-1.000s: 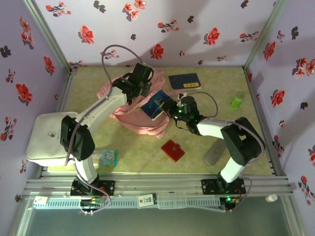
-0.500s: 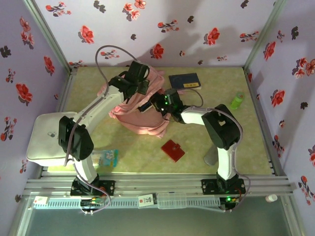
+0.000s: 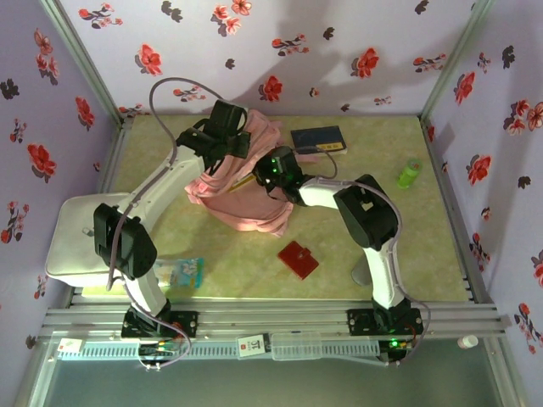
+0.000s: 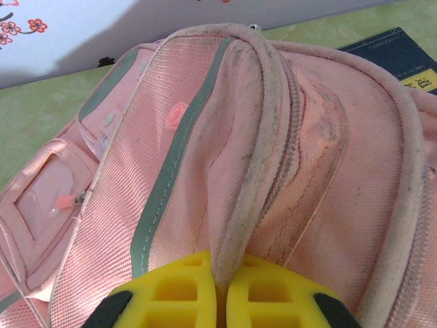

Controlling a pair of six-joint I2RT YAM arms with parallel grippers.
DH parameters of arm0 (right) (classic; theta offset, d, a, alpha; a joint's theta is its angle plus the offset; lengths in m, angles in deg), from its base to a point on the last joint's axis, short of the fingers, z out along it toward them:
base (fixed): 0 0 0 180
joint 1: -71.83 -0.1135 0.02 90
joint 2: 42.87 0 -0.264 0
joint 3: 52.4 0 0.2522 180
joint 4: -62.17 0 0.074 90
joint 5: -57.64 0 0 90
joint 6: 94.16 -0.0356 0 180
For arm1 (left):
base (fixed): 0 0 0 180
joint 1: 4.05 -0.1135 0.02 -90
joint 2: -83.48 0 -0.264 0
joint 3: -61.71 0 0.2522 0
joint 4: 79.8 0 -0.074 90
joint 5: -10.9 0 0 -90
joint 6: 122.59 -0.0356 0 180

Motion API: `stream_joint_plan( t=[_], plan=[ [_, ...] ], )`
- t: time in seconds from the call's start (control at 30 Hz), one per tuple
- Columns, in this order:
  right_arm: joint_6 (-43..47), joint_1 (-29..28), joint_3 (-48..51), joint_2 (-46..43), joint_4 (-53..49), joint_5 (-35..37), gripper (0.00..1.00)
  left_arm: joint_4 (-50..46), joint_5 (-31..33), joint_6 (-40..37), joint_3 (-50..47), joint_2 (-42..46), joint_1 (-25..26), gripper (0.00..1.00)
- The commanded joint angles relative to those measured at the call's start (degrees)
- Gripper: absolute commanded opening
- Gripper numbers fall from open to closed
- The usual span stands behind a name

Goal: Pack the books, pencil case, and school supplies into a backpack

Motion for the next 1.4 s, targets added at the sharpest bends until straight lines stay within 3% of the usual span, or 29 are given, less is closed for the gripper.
stream_joint_plan(
  t=[0.0,0.17,0.37,0.53,0.67,0.87,0.9,1.03,1.1,1.27,1.37],
  plan=[
    [-0.4,-0.5,-2.2,1.3,1.9,-0.6,0.27,6.4,-1.0,2.7,0.6,4.1,-0.4,0.00],
    [0.2,-0.2,-1.0,0.1,1.7,-2.6,0.36,6.1,-1.3,3.1,-0.4,4.2,-1.2,0.00],
    [5.0,0.9,7.0,-10.2,-1.0,0.3,0.47,6.7,-1.4,4.0,-3.2,5.3,-2.8,0.00],
    [6.8,2.7,15.6,-19.2,-3.0,2.9,0.49,7.2,-1.6,4.6,-6.4,7.1,-4.4,0.00],
    [10.9,3.9,22.4,-27.0,-8.3,8.0,0.51,8.7,-2.7,3.7,-10.7,9.9,-5.3,0.00],
    [22.1,8.9,25.4,-36.5,-23.7,20.0,0.64,11.1,-6.8,2.6,-19.6,15.7,-5.4,0.00],
    [23.7,10.4,24.9,-36.8,-25.4,20.6,0.66,11.9,-7.6,3.0,-21.7,16.7,-5.4,0.04],
    [30.8,15.8,18.4,-33.3,-31.2,20.3,0.72,14.9,-12.1,6.7,-27.8,19.2,-5.5,0.65],
    [34.5,17.2,13.1,-29.4,-34.4,21.0,0.73,16.4,-14.5,8.6,-30.0,20.1,-5.5,0.79],
    [42.7,18.5,-2.7,-16.2,-41.5,21.4,0.75,19.7,-15.9,13.1,-34.4,22.1,-5.5,0.95],
    [44.7,18.6,-12.8,-6.9,-45.4,23.0,0.76,20.0,-15.8,14.3,-35.6,22.6,-5.7,0.98]
  ],
)
